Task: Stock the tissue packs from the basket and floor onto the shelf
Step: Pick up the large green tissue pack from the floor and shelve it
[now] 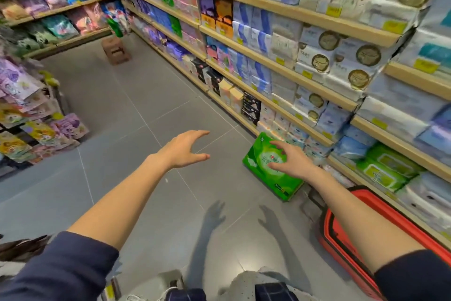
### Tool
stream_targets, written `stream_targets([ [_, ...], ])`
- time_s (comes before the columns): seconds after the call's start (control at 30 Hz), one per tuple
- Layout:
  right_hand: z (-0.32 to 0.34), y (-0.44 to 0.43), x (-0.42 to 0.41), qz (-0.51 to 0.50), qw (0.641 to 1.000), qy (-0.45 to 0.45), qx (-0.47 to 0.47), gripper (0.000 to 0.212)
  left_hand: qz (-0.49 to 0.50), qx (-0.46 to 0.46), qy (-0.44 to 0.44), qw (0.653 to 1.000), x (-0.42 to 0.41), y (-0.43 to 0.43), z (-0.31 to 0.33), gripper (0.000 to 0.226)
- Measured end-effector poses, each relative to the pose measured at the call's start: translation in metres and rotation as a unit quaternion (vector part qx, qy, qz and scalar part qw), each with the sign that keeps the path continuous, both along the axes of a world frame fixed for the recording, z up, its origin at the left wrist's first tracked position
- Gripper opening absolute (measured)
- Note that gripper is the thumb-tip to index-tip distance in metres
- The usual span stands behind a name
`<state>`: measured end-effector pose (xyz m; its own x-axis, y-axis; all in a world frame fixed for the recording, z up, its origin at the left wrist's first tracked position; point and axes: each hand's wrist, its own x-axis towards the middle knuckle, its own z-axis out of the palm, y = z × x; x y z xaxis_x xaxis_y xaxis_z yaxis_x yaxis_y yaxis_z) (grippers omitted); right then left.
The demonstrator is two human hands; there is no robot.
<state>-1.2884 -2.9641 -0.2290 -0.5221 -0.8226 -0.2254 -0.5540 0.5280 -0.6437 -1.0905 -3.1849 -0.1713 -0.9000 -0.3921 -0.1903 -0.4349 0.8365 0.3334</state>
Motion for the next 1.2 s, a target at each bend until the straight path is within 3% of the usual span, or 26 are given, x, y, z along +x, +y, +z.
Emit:
stream_targets([
  [0.23, -0.016, -0.01, -0.06, -0.067, 0.997, -0.039, 0.008, 0.071, -0.056, 0.009, -0.034, 0.998, -0.095, -0.039, -0.024, 0.071],
  [0.5, -0.042, -0.038, -0.103, -0.222, 0.971, -0.084, -0.027, 0.072, -0.179, 0.025, -0.095, 0.979, -0.215, -0.103, -0.055, 0.075],
  [0.83, -0.082, -0.081, -0.108, -0.44, 0.889, -0.112, -0.066, 0.069, -0.34, 0.044, -0.12, 0.932, -0.331, -0.175, -0.095, 0.077],
  [1.03, -0.121, -0.076, -0.111, -0.503, 0.851, -0.151, -0.015, 0.069, -0.37, 0.05, -0.183, 0.909, -0.365, -0.182, -0.154, 0.075],
  [1.2, -0.192, -0.075, -0.128, -0.515, 0.843, -0.155, 0.011, 0.077, -0.365, 0.074, -0.252, 0.893, -0.38, -0.185, -0.251, 0.073],
])
